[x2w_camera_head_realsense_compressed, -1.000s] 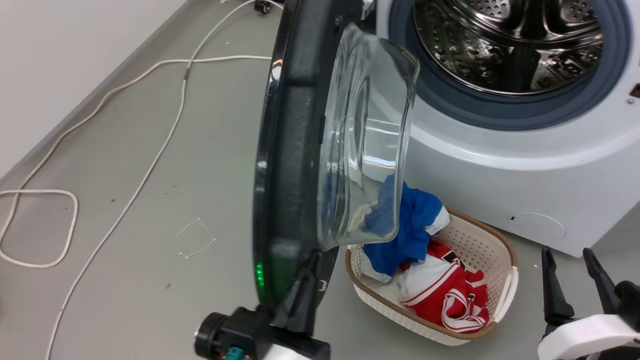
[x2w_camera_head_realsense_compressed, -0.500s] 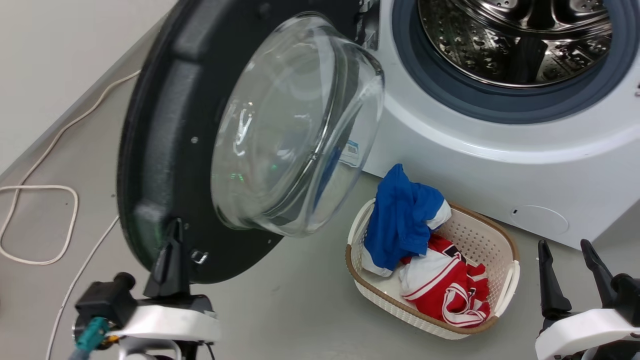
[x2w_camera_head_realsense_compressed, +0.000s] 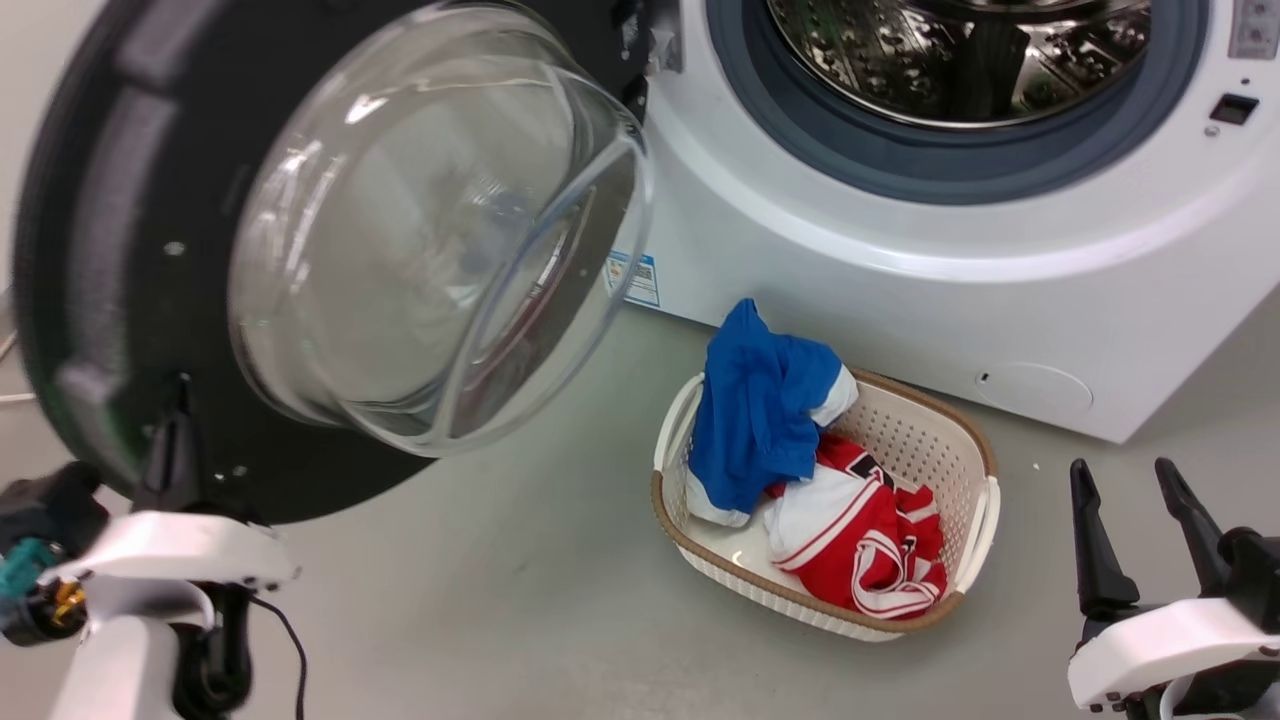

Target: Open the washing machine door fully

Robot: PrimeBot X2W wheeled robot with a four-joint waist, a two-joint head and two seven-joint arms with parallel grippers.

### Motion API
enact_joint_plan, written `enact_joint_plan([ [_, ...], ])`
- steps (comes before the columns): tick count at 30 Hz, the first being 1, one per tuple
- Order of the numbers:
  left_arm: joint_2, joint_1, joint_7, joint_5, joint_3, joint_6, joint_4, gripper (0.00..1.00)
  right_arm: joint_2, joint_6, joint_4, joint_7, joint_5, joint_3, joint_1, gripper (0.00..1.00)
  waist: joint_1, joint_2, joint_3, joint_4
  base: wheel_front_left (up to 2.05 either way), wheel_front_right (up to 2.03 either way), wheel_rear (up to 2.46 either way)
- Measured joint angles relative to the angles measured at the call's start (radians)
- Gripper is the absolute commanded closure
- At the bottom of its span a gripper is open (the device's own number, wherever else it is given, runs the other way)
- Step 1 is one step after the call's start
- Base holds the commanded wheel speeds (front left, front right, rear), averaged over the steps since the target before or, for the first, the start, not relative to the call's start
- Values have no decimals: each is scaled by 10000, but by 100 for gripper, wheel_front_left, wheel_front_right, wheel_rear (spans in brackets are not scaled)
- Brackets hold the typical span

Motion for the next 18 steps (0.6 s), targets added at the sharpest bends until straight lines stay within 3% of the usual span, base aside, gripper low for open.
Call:
enact_joint_plan([
  [10, 568, -1326, -31, -247, 1043, -270, 1609, 100, -245, 0, -35, 27, 2, 48, -314, 0, 0, 0, 603, -423, 0, 0, 0],
  [18, 535, -1593, -44, 151, 1657, -408, 1998, 100, -276, 0, 132, -36, 29, 107, -424, 0, 0, 0, 598, -590, 0, 0, 0],
])
